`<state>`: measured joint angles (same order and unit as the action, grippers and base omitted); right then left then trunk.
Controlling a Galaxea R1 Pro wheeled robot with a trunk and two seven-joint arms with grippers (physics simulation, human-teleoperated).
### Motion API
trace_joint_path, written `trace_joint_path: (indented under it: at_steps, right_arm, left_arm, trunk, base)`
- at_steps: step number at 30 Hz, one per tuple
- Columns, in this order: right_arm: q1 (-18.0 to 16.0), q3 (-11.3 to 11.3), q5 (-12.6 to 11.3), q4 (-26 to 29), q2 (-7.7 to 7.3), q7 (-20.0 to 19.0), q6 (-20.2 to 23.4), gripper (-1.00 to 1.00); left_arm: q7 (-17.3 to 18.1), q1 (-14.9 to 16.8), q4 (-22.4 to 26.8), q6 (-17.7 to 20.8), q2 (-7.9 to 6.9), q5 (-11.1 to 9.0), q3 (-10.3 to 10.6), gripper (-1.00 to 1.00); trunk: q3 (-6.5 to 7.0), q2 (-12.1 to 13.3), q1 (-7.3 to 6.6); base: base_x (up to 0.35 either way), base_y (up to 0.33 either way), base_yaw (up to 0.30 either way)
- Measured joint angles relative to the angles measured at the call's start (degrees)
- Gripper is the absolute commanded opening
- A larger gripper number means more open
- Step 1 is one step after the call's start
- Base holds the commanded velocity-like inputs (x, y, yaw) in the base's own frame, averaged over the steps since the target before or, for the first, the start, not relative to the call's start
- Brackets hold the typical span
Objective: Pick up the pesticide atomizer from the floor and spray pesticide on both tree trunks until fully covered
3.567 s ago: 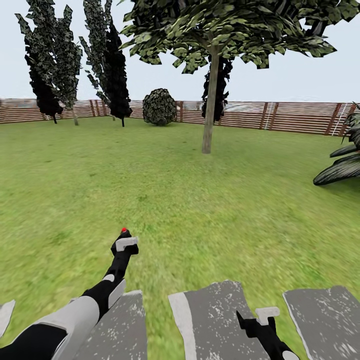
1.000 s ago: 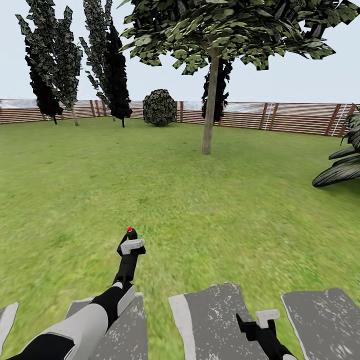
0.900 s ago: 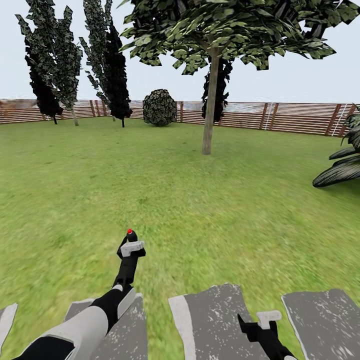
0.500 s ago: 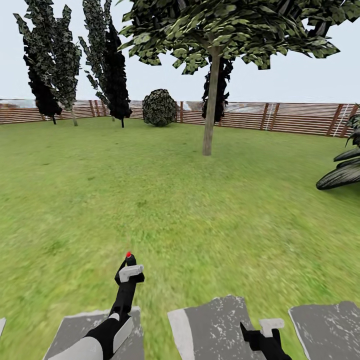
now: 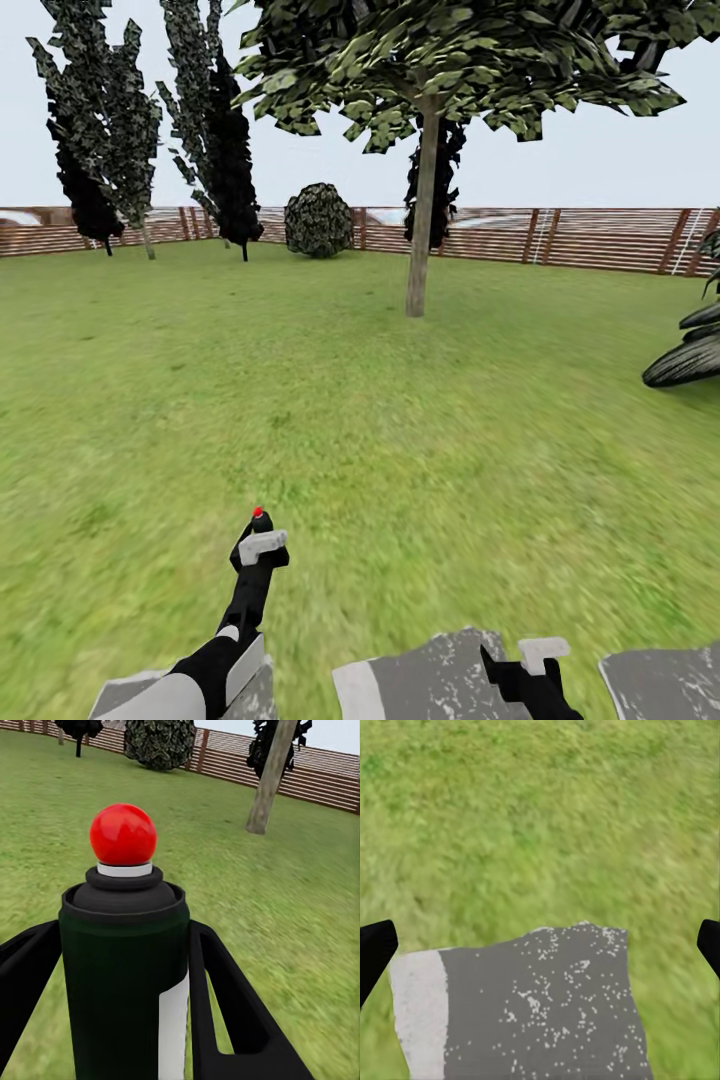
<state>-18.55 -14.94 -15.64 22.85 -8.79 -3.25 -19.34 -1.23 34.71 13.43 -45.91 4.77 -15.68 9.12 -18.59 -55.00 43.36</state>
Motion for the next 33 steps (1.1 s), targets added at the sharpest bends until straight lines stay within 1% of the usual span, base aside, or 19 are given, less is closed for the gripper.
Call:
trace_joint_path:
  at_steps: [13,17,22,23,26,33]
  right_arm:
    - [0.0,0.0,0.0,-0.1,0.21,0.0,0.0,1.00]
    - [0.0,0.0,0.0,-0.1,0.25,0.0,0.0,1.00]
    - [0.0,0.0,0.0,-0.2,0.26,0.0,0.0,1.00]
    - [0.0,0.0,0.0,-0.2,0.26,0.0,0.0,1.00]
    - [0.0,0.0,0.0,-0.2,0.33,0.0,0.0,1.00]
    - [0.0,0.0,0.0,-0.9,0.34,0.0,0.0,1.00]
  left_arm:
    - [0.0,0.0,0.0,0.1,0.00,0.0,0.0,-1.00]
    - [0.0,0.0,0.0,0.1,0.01,0.0,0.0,-1.00]
    - [0.1,0.0,0.0,0.2,0.00,0.0,0.0,-1.00]
    - [0.1,0.0,0.0,0.2,0.00,0.0,0.0,-1.00]
    - [0.1,0.0,-0.1,0.2,-0.01,0.0,0.0,-1.00]
    - [0.1,0.0,-0.1,0.2,0.00,0.0,0.0,-1.00]
  trunk:
    - [0.00,0.0,0.00]
    - [0.00,0.0,0.00]
    - [0.00,0.0,0.00]
    - [0.00,-0.1,-0.23]
    - [0.00,0.0,0.15]
    - [0.00,0.0,0.00]
  base:
    - [0.350,0.000,-0.017]
    - [0.350,0.000,-0.155]
    - [0.350,0.000,-0.252]
    - [0.350,0.000,-0.126]
    - [0.350,0.000,-0.096]
    - [0.350,0.000,-0.122]
